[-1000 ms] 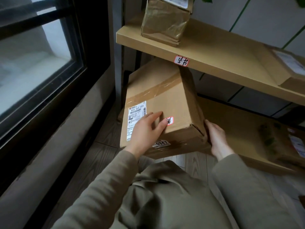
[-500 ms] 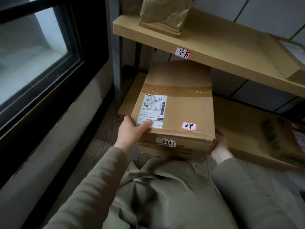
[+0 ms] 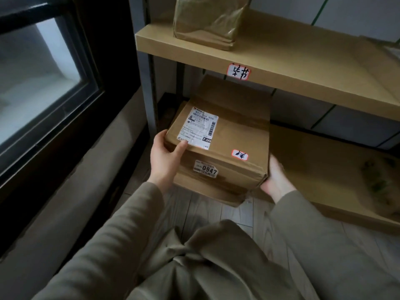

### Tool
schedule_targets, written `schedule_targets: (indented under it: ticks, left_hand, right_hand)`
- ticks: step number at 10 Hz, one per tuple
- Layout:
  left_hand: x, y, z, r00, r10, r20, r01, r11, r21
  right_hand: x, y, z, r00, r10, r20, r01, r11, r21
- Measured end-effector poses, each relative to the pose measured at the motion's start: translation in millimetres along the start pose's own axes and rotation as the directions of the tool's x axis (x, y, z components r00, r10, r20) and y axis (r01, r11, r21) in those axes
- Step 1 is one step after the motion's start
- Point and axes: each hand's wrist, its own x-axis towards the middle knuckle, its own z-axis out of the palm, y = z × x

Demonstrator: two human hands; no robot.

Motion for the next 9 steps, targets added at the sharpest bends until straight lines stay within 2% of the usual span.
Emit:
schedule_targets:
  ticks: [1, 3, 4, 6, 7, 8, 9]
  left_hand:
    - [24.2, -5.2, 4.9, 1.000, 0.020, -0.005, -0.020, 0.999, 0.043]
    - [58.0, -4.3, 15.9, 0.994, 0.089, -0.059, -0.083, 0.991, 0.104]
    - [68.1, -3.9, 19.2, 0.992, 0.099, -0.072, -0.089, 0.988, 0.130]
    - [77.1, -5.7, 22.2, 0.993, 0.086, -0.085, -0.071, 0.982, 0.176]
    - [78.4, -4.9, 24.1, 0.996, 0.033, -0.084, -0.016, 0.983, 0.184]
    - [76.9, 3.8, 26.5, 0.984, -0.080, -0.159, 0.115, 0.968, 0.223]
    - [64.8, 26.8, 28.3, 0.953, -0.208, -0.219, 0.269, 0.915, 0.302]
  right_hand:
    - [24.0, -7.4, 18.2, 0.997, 0.046, 0.058, -0.046, 0.999, 0.008]
    - [61.8, -26.3, 45.6, 0.995, 0.042, 0.094, -0.036, 0.998, -0.058]
    - [75.8, -28.1, 51.5, 0.994, 0.030, 0.101, -0.018, 0.993, -0.117]
    - [91.4, -26.4, 55.5, 0.989, 0.058, 0.134, -0.043, 0.992, -0.119]
    - [83.5, -27.3, 58.0, 0.988, 0.097, 0.116, -0.085, 0.991, -0.108]
    - [66.8, -34.7, 57.5, 0.990, 0.139, 0.035, -0.134, 0.984, -0.120]
    - [37.8, -46.4, 53.4, 0.980, 0.128, -0.154, -0.164, 0.955, -0.249]
